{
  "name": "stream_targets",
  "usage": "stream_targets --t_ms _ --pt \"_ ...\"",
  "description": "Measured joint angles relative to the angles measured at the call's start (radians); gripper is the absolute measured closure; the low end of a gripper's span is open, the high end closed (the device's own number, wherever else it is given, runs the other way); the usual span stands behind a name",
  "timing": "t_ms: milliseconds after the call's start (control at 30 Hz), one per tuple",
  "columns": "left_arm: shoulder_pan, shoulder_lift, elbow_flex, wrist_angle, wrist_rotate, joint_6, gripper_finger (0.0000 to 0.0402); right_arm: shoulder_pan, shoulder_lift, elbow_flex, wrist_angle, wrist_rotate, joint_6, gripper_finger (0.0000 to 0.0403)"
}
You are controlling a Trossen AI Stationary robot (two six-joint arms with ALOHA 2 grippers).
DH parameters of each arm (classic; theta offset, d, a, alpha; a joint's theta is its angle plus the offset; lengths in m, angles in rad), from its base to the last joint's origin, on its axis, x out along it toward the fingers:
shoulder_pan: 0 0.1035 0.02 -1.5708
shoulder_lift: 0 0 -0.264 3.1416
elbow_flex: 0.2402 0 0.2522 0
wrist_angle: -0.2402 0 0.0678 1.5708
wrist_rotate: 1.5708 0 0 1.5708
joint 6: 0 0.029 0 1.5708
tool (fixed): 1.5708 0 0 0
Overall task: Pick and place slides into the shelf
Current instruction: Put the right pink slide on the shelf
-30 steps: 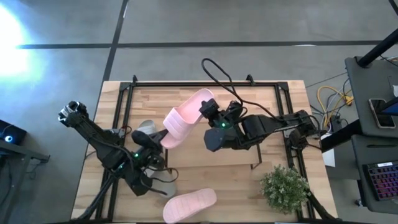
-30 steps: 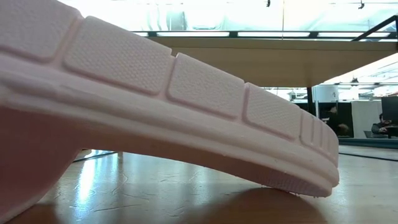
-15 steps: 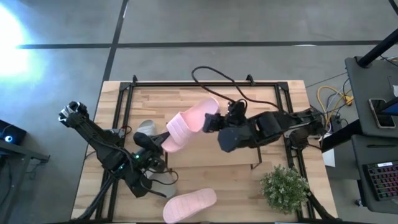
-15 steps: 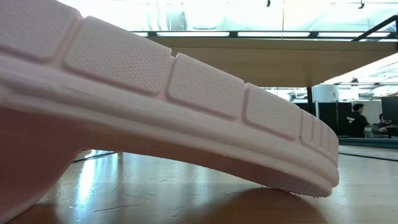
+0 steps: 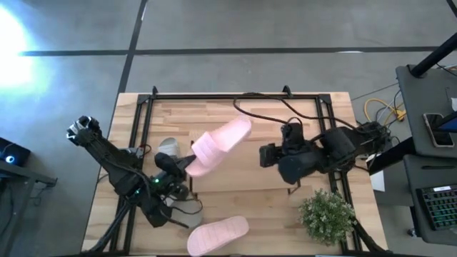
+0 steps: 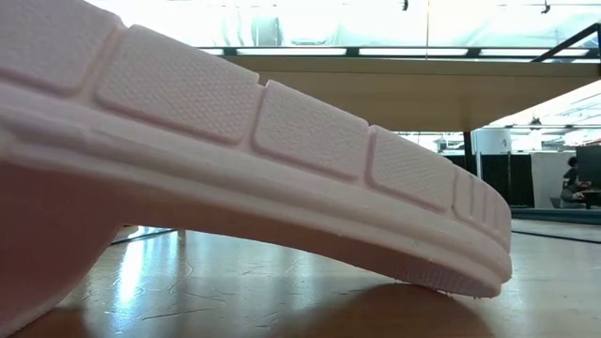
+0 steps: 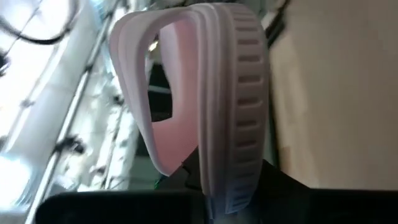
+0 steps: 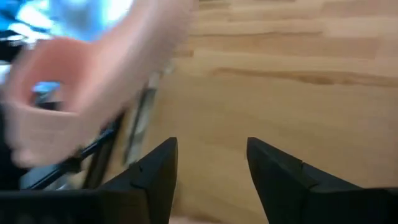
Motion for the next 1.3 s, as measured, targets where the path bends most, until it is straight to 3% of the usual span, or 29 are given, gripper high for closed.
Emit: stream_targets --t_ms 100,200,300,533,867,1100,1300 --pt "-0.033 0.005 -0.001 0.0 0.119 0.035 0.0382 -0.001 -0.02 0.002 0.128 -0.02 -0.108 0.0213" --pt "-0.079 0.024 -0.006 0.0 0.168 0.124 0.0382 -0.03 -0.014 0.002 0.265 -0.081 -0.209 0.0213" --pt "-0.116 0.036 -0.008 0.0 0.159 0.216 0.0382 -0.055 -0.01 -0.011 0.363 -0.149 -0.252 0.0213" --pt "-0.121 0.039 -0.032 0.002 0.052 0.277 0.0382 -0.081 0.024 -0.062 0.535 -0.292 -0.266 0.0213" --pt "-0.121 0.038 -0.033 0.062 0.051 0.341 0.0382 -0.127 0.062 -0.161 0.665 -0.394 -0.273 0.0213" --pt "-0.121 0.038 -0.036 0.24 0.074 0.525 0.0382 -0.146 0.097 -0.169 0.741 -0.466 -0.313 0.0213" --pt "-0.121 0.038 -0.037 0.272 0.078 0.555 0.0382 -0.146 0.126 -0.164 0.777 -0.51 -0.321 0.0213"
